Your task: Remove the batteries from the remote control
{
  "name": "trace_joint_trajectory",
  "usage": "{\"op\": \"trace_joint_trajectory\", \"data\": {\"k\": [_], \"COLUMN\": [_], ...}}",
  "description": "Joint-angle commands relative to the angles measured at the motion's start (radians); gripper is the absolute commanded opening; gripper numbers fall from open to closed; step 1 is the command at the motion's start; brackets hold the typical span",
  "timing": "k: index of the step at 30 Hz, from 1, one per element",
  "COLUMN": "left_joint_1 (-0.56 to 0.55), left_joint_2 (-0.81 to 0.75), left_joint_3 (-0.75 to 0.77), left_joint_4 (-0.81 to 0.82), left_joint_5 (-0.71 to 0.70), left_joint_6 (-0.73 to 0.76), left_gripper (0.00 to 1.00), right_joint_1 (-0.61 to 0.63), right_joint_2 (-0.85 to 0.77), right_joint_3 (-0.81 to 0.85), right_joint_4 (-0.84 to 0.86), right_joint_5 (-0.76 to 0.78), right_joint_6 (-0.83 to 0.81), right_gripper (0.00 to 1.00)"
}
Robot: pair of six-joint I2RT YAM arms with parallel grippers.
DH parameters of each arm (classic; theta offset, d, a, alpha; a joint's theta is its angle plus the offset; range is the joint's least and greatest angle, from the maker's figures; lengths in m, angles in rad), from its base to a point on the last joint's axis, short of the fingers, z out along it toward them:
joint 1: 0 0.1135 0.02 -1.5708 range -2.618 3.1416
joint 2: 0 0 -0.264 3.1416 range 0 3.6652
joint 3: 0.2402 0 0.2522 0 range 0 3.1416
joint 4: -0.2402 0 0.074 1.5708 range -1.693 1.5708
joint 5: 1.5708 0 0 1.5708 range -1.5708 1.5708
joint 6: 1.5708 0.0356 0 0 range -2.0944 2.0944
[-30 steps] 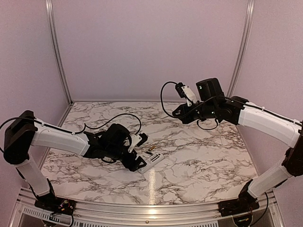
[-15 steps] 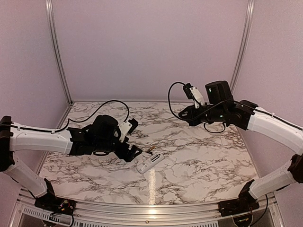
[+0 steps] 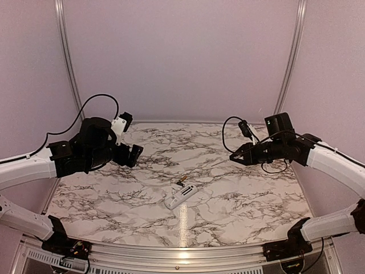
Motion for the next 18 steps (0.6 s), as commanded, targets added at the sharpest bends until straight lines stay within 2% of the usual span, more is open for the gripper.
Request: {"op": "trace_joint_trajectory", "data": {"k": [1, 6, 18], "left_joint_1": [0.063, 0.090, 0.092], "left_joint_2": [-0.083, -0.151, -0.248], "left_joint_3": [0.009, -0.038, -0.153], "left_joint_4": [-0.062, -0.050, -0.024], "left_joint_5": [-0.093, -0.109, -0.076], "left_joint_6": [0.031, 0.016, -0.047], "left_gripper": [0.99, 0.99, 0.99], "right_joint_1": [-0.046, -0.047, -0.043], "right_joint_2": [0.014, 0.101, 0.400], "right_joint_3": [-0.074, -0.176, -0.150], "right_joint_4": [-0.017, 0.101, 0.101], "right_joint_5": [-0.281, -0.485, -0.553], "right_joint_6": [0.085, 0.204, 0.182], "right_gripper": [0.00, 0.00, 0.00]}}
